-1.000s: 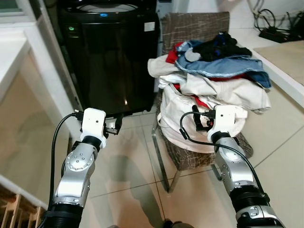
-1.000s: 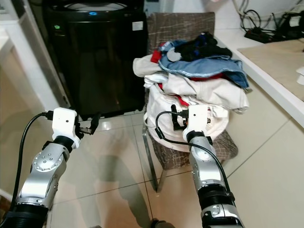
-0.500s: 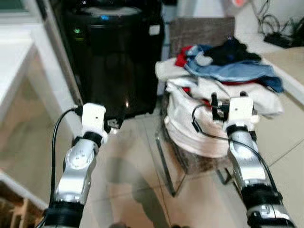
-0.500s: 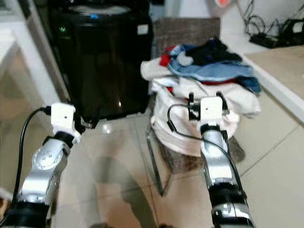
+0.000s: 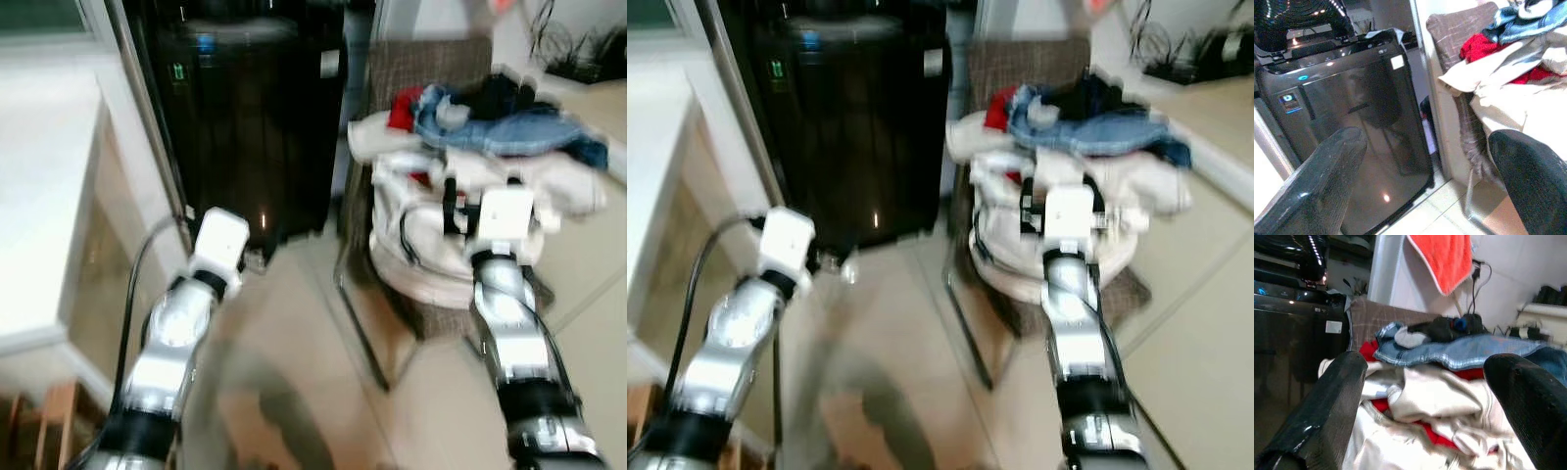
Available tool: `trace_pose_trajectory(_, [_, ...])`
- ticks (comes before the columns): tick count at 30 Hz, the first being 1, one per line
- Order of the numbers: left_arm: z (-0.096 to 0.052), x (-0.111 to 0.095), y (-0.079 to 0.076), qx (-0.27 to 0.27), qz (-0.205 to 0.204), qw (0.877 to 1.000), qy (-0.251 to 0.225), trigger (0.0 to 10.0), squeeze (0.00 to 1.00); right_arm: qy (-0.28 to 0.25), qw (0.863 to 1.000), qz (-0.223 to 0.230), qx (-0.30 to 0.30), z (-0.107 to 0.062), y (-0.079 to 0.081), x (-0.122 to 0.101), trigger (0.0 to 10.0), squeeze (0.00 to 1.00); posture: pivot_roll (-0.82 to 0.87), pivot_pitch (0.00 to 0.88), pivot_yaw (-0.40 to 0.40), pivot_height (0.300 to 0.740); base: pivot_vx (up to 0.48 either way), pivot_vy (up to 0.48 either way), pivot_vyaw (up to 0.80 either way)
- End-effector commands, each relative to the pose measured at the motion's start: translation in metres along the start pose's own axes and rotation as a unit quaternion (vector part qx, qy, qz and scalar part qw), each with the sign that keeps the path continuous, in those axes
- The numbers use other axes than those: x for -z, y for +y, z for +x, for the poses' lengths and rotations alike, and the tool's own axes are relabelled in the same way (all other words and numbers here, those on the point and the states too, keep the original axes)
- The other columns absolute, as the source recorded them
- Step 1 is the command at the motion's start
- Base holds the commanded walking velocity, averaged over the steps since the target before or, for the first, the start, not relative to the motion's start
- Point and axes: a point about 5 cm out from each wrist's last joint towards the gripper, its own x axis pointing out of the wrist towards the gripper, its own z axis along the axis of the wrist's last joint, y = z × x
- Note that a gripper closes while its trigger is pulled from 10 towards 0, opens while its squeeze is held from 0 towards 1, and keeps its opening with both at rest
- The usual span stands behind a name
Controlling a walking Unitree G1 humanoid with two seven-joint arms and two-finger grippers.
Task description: Clothes washing
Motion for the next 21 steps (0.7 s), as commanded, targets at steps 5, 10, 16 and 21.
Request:
trace_pose_trajectory(5, [0.007, -0.009, -0.012, 0.028, -0.007, 0.999, -0.019, 10.0, 0.00, 0.040, 0.999, -0.010, 0.023, -0.006, -0.012, 0.016, 10.0, 0.00, -0.06, 0.000, 0.015, 0.740, 0.000, 0.000, -0.48])
trace_pose_trajectory(10, [0.009, -0.020, -0.017, 0.041, 0.011, 0.998, -0.048, 10.0, 0.00, 0.046, 0.998, -0.018, 0.025, -0.008, -0.012, 0.020, 10.0, 0.00, -0.06, 0.000, 0.019, 0.740, 0.471, 0.000, 0.00])
trace_pose_trajectory(16, [0.013, -0.031, -0.016, 0.030, 0.009, 0.997, -0.074, 10.0, 0.00, -0.039, 0.998, -0.043, 0.014, 0.013, -0.012, -0.016, 10.0, 0.00, -0.06, 0.000, 0.025, 0.740, 0.480, 0.000, 0.00])
trace_pose_trajectory(21, [0.015, -0.037, -0.018, 0.033, 0.015, 0.996, -0.086, 10.0, 0.00, -0.074, 0.996, -0.041, 0.019, 0.024, -0.015, -0.036, 10.0, 0.00, -0.06, 0.000, 0.026, 0.740, 0.480, 0.000, 0.00])
